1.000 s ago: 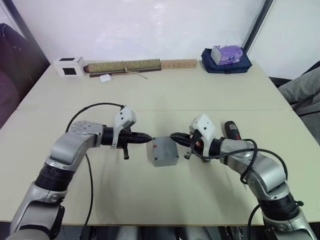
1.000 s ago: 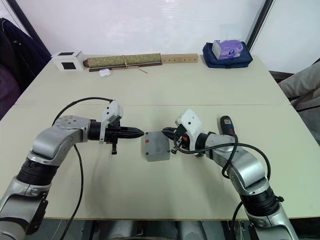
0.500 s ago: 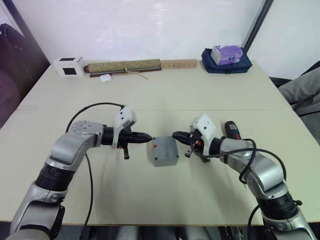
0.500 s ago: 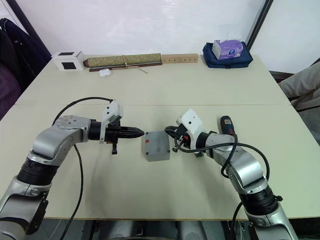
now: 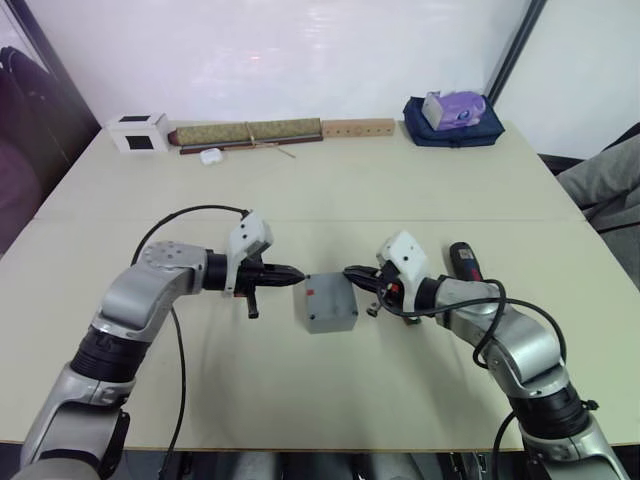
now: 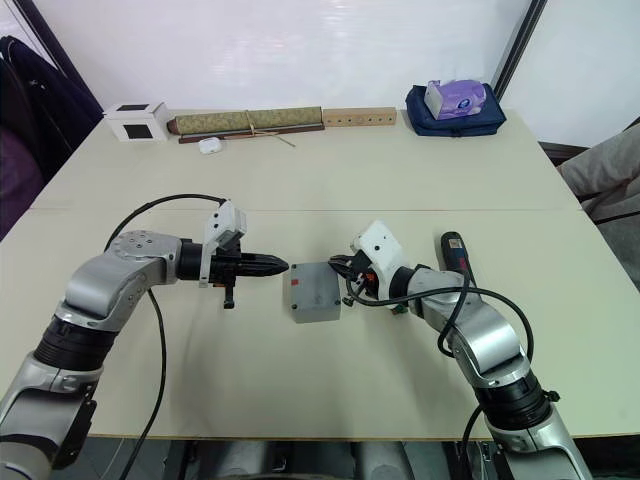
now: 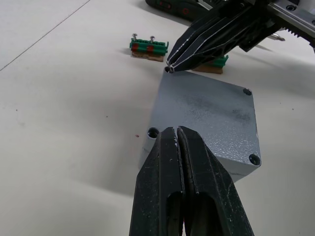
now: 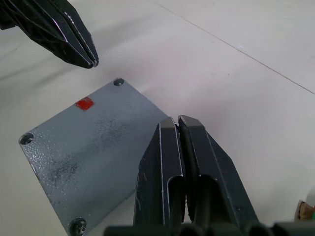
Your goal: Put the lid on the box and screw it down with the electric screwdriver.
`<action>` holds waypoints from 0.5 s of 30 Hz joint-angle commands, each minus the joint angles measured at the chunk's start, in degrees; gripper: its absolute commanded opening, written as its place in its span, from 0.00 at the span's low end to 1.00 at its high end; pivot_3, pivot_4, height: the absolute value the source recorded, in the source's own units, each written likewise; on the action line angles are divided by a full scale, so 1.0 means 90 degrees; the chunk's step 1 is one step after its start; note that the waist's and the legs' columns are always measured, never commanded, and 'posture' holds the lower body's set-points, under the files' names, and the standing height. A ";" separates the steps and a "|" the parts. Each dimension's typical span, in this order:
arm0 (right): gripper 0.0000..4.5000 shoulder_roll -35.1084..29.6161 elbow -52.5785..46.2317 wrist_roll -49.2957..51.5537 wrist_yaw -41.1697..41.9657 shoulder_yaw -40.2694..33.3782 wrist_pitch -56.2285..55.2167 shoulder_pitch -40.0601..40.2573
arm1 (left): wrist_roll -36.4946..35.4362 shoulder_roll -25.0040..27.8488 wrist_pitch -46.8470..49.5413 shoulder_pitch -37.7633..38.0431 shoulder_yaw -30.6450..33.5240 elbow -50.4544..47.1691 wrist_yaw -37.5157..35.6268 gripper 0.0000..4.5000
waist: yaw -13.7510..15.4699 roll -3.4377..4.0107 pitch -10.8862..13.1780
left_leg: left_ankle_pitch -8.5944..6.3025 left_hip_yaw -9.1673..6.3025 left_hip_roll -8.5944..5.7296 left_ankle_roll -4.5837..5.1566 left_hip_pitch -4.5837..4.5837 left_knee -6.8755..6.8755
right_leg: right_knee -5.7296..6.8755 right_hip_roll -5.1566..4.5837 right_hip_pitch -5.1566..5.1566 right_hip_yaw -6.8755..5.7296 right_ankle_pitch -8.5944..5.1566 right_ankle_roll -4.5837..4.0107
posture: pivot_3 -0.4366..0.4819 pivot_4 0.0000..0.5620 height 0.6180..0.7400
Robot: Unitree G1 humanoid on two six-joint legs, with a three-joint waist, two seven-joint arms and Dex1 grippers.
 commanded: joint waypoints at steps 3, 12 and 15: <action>0.35 0.0024 -0.0017 -0.0079 0.0001 -0.0033 -0.0097 -0.0023 | -0.0055 -0.0008 -0.0100 -0.0073 0.0111 -0.0106 0.0013 0.00 | 0.0000 0.0000 0.0000 | 0.0000 0.0000 0.0000 0.0000 0.0000 0.0000 | 0.0000 0.0000 0.0000 0.0000 0.0000 0.0000 | 0.48 0.27 1.00; 0.65 0.0103 -0.0176 0.0303 -0.0093 -0.0640 0.0277 -0.0131 | -0.0213 -0.0136 -0.0006 -0.0145 0.0238 -0.0097 0.0048 0.00 | 0.0003 0.0000 0.0000 | 0.0000 0.0000 0.0001 0.0000 0.0000 0.0000 | 0.0000 -0.0001 0.0000 0.0000 0.0000 0.0000 | 0.48 0.27 1.00; 0.65 0.0118 -0.0349 0.0676 -0.0190 -0.1121 0.0687 -0.0217 | -0.0320 -0.0172 0.0080 -0.0255 0.0280 -0.0078 0.0034 0.00 | 0.0005 0.0000 0.0000 | 0.0000 -0.0001 0.0005 0.0000 0.0000 0.0000 | 0.0000 -0.0001 0.0000 0.0000 0.0000 0.0000 | 0.48 0.27 1.00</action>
